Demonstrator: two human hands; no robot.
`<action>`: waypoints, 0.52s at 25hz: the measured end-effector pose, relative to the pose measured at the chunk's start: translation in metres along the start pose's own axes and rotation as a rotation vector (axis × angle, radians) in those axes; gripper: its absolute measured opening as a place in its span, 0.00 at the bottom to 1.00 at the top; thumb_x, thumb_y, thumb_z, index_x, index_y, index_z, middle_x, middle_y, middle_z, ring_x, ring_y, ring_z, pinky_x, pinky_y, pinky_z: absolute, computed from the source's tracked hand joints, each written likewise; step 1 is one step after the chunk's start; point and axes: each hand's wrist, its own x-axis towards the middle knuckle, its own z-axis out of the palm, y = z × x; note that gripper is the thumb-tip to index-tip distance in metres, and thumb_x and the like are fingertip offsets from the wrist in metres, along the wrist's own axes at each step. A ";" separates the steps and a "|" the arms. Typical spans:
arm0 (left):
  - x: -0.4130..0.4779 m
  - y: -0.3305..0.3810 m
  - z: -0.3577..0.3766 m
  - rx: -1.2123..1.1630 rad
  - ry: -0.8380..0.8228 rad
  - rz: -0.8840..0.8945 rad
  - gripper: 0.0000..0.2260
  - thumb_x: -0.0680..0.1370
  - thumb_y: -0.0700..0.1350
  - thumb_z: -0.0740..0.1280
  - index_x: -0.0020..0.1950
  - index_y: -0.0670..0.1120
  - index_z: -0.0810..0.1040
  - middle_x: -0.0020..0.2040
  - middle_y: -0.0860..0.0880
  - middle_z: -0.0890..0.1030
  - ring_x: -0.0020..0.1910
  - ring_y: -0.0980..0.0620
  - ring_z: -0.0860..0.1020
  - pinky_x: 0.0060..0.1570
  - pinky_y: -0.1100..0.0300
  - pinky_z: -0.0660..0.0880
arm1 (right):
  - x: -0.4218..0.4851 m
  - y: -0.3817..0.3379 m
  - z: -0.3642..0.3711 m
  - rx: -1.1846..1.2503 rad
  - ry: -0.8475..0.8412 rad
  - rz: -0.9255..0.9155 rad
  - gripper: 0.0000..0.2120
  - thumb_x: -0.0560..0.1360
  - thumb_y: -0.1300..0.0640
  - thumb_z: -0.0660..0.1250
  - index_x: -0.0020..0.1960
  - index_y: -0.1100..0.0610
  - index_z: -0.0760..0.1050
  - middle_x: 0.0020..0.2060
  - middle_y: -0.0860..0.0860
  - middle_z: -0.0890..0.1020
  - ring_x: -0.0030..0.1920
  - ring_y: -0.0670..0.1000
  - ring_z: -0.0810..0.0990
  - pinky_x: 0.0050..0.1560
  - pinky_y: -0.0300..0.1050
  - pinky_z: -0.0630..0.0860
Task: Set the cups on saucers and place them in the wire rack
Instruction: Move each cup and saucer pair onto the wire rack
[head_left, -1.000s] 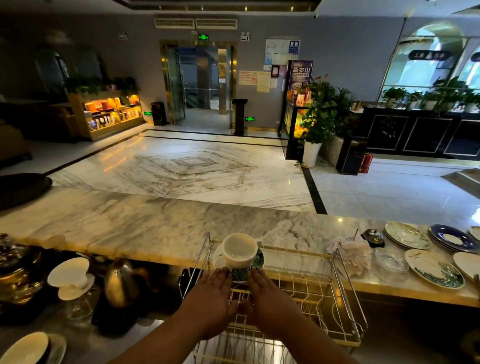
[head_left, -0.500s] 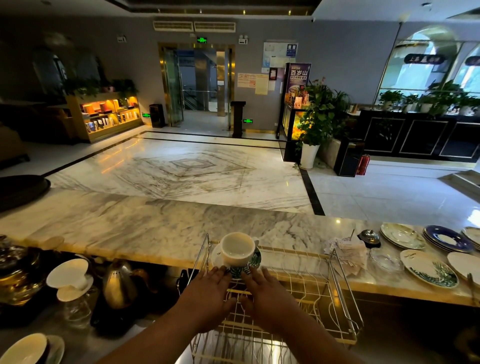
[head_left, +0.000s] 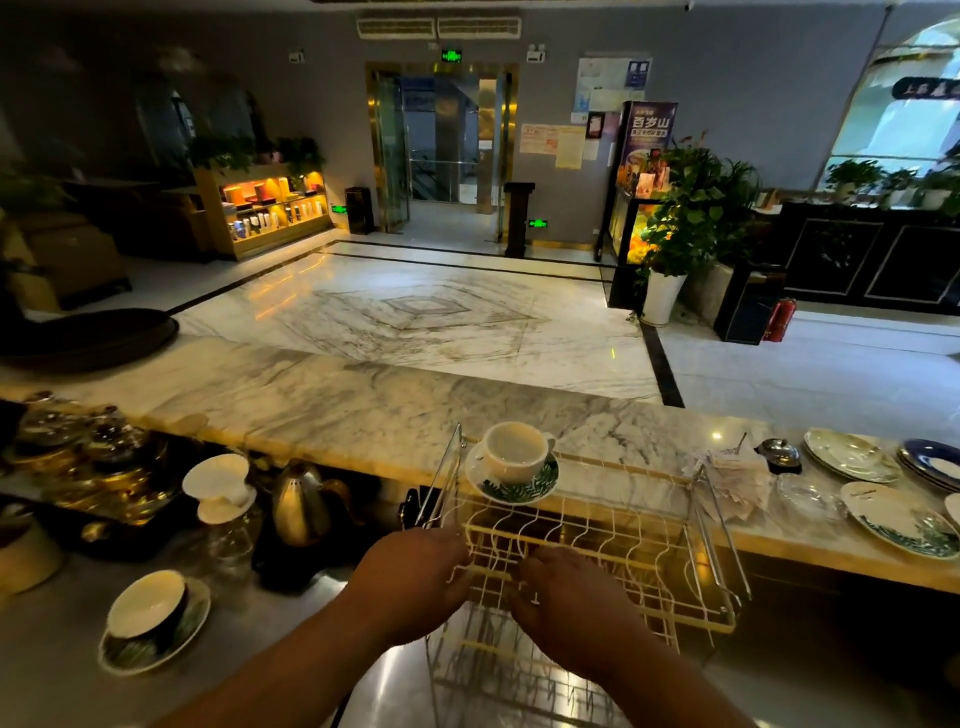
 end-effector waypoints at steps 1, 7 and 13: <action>-0.009 -0.004 -0.001 -0.002 -0.007 -0.030 0.18 0.77 0.64 0.53 0.51 0.56 0.78 0.45 0.55 0.82 0.41 0.55 0.79 0.37 0.58 0.73 | 0.001 -0.010 0.001 0.020 0.006 -0.038 0.21 0.79 0.36 0.51 0.54 0.47 0.77 0.49 0.46 0.80 0.48 0.46 0.76 0.47 0.44 0.75; -0.090 -0.055 0.002 -0.028 -0.186 -0.363 0.18 0.77 0.63 0.60 0.61 0.58 0.78 0.60 0.56 0.81 0.58 0.52 0.79 0.53 0.54 0.76 | 0.025 -0.079 0.047 0.165 -0.056 -0.134 0.20 0.78 0.35 0.55 0.53 0.46 0.79 0.46 0.43 0.81 0.46 0.45 0.76 0.46 0.47 0.77; -0.178 -0.131 0.015 -0.066 -0.286 -0.573 0.20 0.77 0.64 0.62 0.67 0.59 0.75 0.66 0.55 0.78 0.63 0.51 0.77 0.60 0.53 0.74 | 0.058 -0.154 0.105 0.169 -0.264 -0.209 0.21 0.78 0.35 0.58 0.63 0.45 0.77 0.58 0.46 0.82 0.58 0.49 0.77 0.54 0.47 0.75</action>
